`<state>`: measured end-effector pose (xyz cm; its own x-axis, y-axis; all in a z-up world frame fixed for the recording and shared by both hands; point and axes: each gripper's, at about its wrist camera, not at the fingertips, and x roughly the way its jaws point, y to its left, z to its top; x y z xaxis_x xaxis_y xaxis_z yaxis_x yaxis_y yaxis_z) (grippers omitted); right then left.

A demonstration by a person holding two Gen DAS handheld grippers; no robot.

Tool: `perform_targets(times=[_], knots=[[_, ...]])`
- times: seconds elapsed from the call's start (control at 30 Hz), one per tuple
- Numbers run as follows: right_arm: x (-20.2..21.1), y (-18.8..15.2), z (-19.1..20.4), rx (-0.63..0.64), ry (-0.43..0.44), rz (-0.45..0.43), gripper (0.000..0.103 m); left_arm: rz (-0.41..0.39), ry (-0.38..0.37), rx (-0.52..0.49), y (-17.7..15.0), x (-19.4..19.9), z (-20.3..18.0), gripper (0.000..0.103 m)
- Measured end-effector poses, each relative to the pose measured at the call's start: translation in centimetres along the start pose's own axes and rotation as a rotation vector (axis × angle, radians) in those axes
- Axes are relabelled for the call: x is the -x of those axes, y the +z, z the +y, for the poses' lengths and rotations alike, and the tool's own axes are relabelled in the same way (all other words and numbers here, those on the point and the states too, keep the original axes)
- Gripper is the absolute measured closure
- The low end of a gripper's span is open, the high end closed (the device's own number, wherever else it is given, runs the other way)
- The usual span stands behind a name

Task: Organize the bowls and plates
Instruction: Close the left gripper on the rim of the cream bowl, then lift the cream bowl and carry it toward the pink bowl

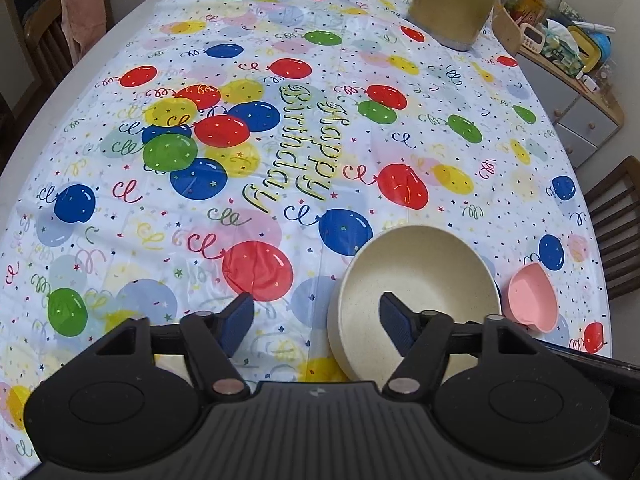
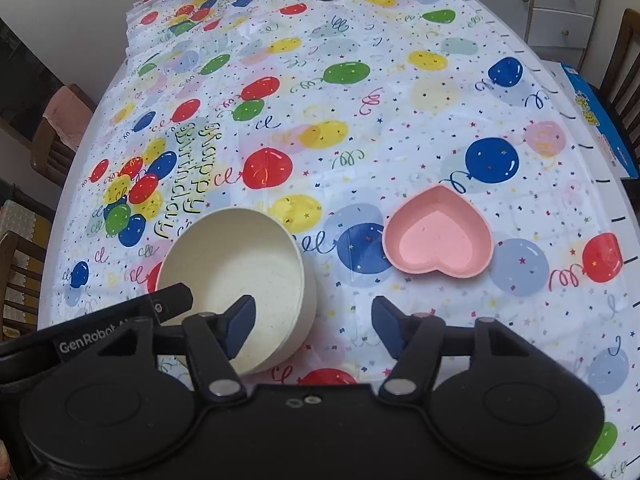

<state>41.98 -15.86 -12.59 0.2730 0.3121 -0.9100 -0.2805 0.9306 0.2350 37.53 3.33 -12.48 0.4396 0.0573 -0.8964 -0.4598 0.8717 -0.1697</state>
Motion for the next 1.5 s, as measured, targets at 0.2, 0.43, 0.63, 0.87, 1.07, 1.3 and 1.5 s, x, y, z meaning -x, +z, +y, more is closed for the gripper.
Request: perform_targets(times=[0.2,0.43,0.63,0.87,1.07,1.3,1.5], knots=[[-0.8,0.2,0.3,0.000,-0.003,0.000,0.065,0.006,-0.033,-0.004,0.2,-0.6,-0.5,0.072],[-1.0,0.4,0.6,-0.010,0.013,-0.004,0.091,0.005,-0.025,-0.021,0.1,-0.7,-1.2,0.090],[-0.7,0.1,0.6,-0.006,-0.013,-0.007,0.096,0.022,-0.027,-0.040,-0.6,0.1,-1.4,0.092],[1.4,-1.0,0.7,0.003,-0.030,-0.013,0.096,0.030,-0.045,-0.093,-2.4,3.0,-2.1,0.092],[4.7,-2.8,0.7,0.001,-0.036,-0.027,0.096,0.025,-0.071,-0.142,-4.2,6.8,-2.6,0.092],[9.3,-5.6,0.6,-0.013,-0.034,-0.054,0.096,0.017,-0.097,-0.210,-6.9,11.3,-3.3,0.092],[13.3,-8.8,0.3,-0.029,-0.044,-0.092,0.096,-0.003,-0.131,-0.289,-10.0,14.9,-4.2,0.092]])
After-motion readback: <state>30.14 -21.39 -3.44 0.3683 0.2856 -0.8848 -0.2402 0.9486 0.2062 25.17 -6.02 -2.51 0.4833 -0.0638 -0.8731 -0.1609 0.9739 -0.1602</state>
